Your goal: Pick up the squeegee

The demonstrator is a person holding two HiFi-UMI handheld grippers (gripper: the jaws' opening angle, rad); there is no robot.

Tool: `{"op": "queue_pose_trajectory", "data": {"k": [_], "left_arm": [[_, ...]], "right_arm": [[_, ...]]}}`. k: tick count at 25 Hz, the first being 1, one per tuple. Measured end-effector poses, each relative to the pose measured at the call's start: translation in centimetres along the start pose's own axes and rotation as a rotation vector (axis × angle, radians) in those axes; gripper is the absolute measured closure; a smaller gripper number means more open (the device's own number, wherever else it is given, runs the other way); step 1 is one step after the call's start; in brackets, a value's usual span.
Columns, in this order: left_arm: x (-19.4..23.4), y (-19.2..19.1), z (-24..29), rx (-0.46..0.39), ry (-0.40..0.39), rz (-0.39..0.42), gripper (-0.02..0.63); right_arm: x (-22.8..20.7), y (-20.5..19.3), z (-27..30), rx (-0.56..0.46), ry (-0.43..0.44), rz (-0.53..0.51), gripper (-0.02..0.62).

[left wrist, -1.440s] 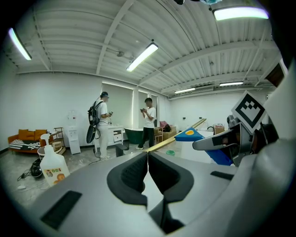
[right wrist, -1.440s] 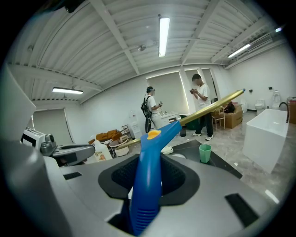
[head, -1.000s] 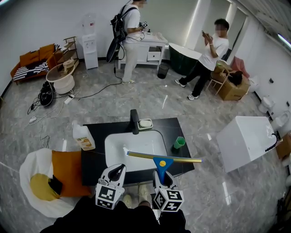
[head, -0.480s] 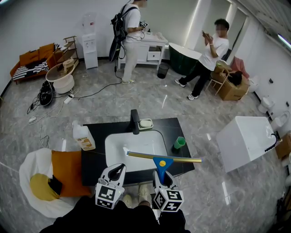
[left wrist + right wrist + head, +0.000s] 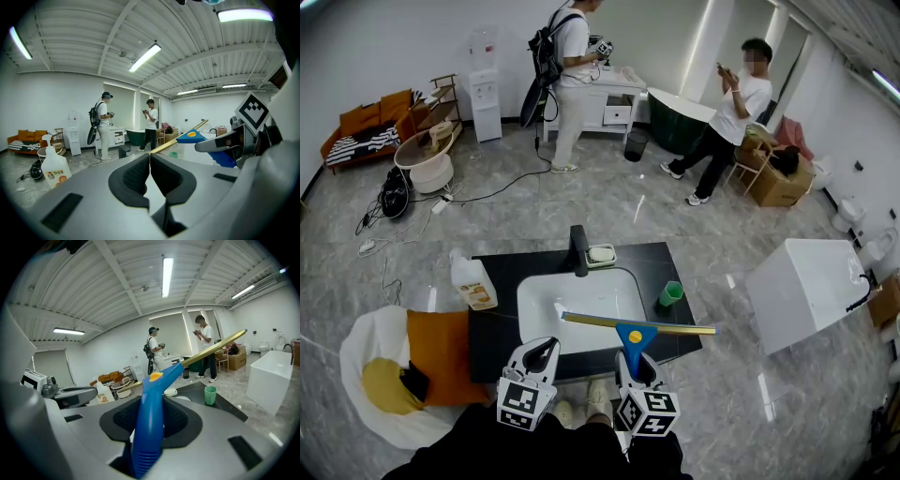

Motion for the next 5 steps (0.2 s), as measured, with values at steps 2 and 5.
{"op": "queue_pose_trajectory", "data": {"k": [2,5], "left_arm": [[-0.01,0.04,-0.02,0.0,0.0,-0.002,0.58],[0.05,0.32,-0.07,0.002,-0.001,-0.002,0.58]], "right_arm": [[0.02,0.02,-0.04,0.002,0.0,0.0,0.456],[0.12,0.27,-0.12,0.002,0.0,0.002,0.456]]}}
Point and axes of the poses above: the fingertips, and each gripper's own axes: z forward along the fingers, x to its left, y out of its top, the point moved 4 cm from there along -z, backward along the fingers, and after that the axes turned 6 degrees about -x, right-handed, at the moved point
